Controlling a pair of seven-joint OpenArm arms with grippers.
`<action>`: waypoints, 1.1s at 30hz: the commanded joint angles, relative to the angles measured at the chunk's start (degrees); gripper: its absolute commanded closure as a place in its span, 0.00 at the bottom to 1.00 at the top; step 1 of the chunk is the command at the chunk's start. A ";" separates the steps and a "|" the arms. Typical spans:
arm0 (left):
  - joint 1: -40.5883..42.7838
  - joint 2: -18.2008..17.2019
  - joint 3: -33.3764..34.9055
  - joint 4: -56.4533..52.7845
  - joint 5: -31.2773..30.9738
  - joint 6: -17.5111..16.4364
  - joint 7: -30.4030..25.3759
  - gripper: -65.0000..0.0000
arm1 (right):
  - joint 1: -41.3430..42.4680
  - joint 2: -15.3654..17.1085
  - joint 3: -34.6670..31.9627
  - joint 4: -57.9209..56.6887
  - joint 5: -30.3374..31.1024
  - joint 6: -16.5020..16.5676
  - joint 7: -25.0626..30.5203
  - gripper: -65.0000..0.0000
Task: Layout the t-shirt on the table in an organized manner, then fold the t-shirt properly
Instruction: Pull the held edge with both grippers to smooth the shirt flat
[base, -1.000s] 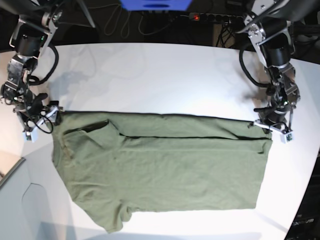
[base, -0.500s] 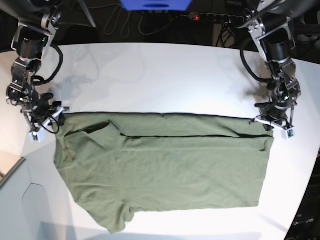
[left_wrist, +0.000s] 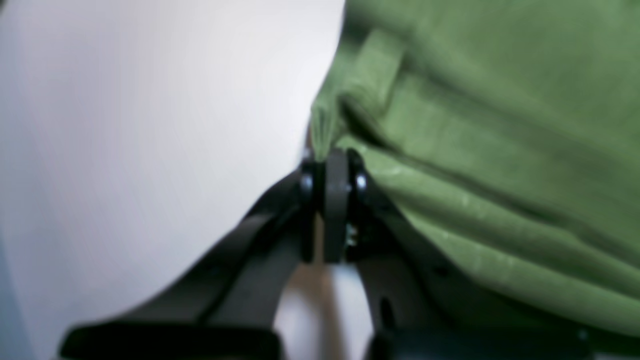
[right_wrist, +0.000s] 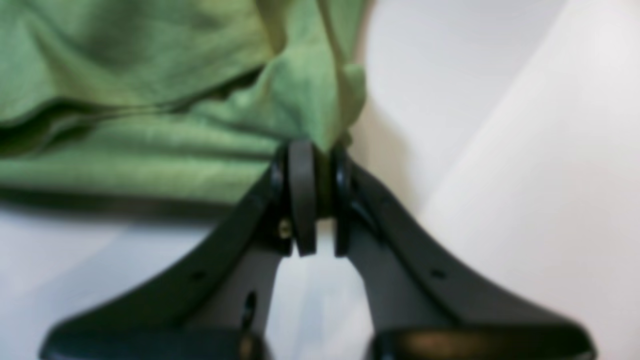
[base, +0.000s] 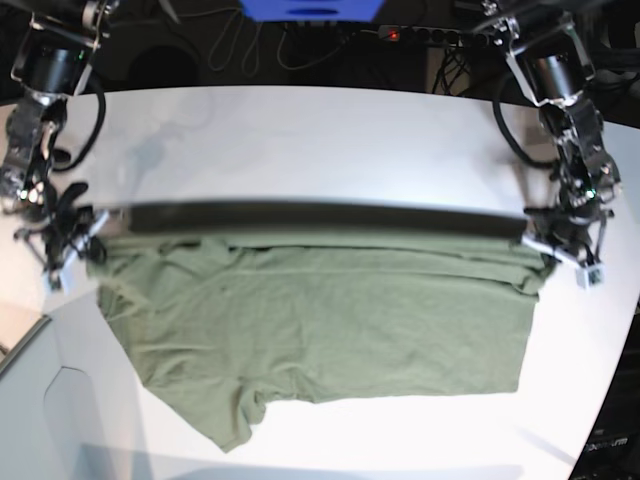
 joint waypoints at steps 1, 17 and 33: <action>-2.06 -1.29 -0.18 2.25 -1.30 0.71 -0.92 1.00 | 2.26 0.86 0.30 2.62 0.42 -0.02 0.38 1.00; -4.69 -1.46 -2.29 5.15 -5.52 0.79 6.99 1.00 | 5.25 0.95 0.21 5.61 0.42 -0.02 -6.04 1.00; 9.28 0.30 -9.94 5.06 -5.61 0.71 6.99 1.00 | -16.64 -1.25 0.65 19.41 0.51 -0.02 -5.86 1.00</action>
